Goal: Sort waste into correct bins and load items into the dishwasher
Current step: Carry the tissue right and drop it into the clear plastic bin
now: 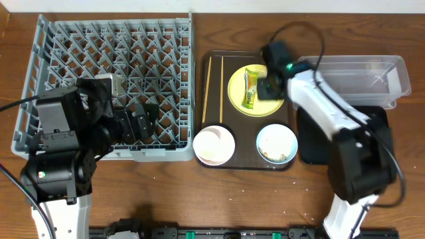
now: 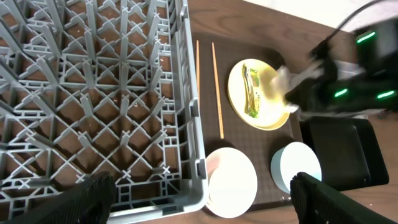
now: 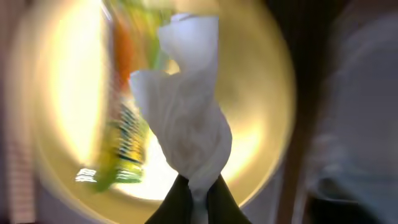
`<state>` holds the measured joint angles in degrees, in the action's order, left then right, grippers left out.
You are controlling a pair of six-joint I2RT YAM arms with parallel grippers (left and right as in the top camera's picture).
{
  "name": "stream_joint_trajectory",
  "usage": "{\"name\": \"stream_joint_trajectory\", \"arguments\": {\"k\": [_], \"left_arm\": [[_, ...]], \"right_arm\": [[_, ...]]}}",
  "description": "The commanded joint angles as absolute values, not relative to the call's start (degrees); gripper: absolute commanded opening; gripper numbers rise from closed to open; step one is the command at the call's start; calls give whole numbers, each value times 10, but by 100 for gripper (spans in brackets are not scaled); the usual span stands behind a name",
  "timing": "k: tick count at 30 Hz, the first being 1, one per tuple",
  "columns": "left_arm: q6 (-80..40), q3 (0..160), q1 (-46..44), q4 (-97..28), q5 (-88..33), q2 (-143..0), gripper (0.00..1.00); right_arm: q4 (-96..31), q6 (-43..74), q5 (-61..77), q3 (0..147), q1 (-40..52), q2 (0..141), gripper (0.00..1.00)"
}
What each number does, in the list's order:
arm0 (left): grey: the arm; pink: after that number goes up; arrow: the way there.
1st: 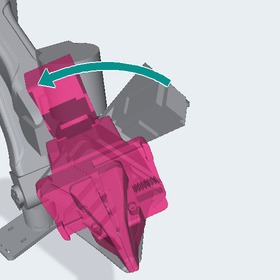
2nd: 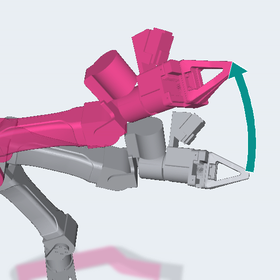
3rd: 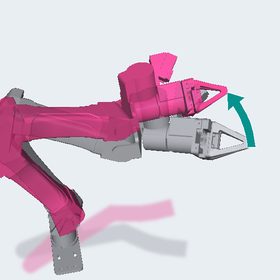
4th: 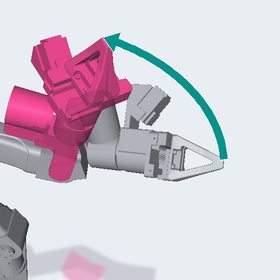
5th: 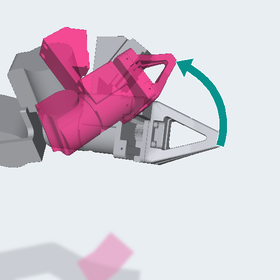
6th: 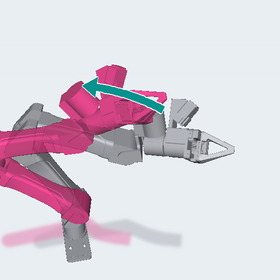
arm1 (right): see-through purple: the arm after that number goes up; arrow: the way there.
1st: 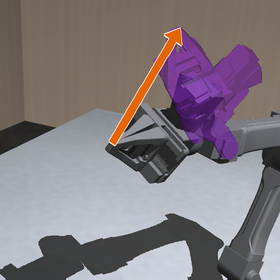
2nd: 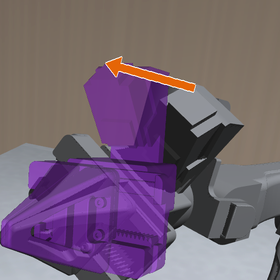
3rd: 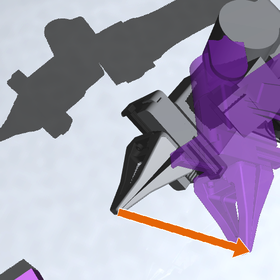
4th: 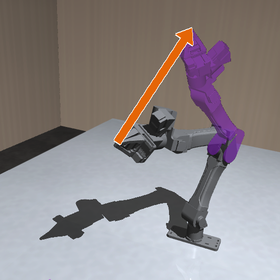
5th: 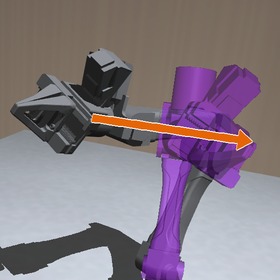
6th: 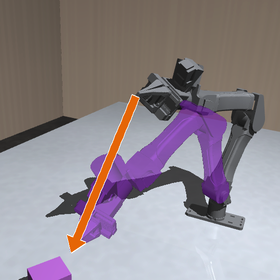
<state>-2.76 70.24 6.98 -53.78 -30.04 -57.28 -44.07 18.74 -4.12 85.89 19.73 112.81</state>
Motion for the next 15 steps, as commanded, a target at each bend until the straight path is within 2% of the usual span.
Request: {"name": "stream_joint_trajectory", "arguments": {"k": [1, 14, 15], "left_arm": [[-20, 711, 70, -540, -304, -573, 91], [-20, 711, 70, -540, -304, -573, 91], [-20, 711, 70, -540, -304, -573, 91]], "right_arm": [[-455, 178, -42, 926, 160, 1064, 1], [-486, 184, 46, 930, 17, 1136, 2], [-493, 184, 46, 930, 14, 1136, 8]]}}
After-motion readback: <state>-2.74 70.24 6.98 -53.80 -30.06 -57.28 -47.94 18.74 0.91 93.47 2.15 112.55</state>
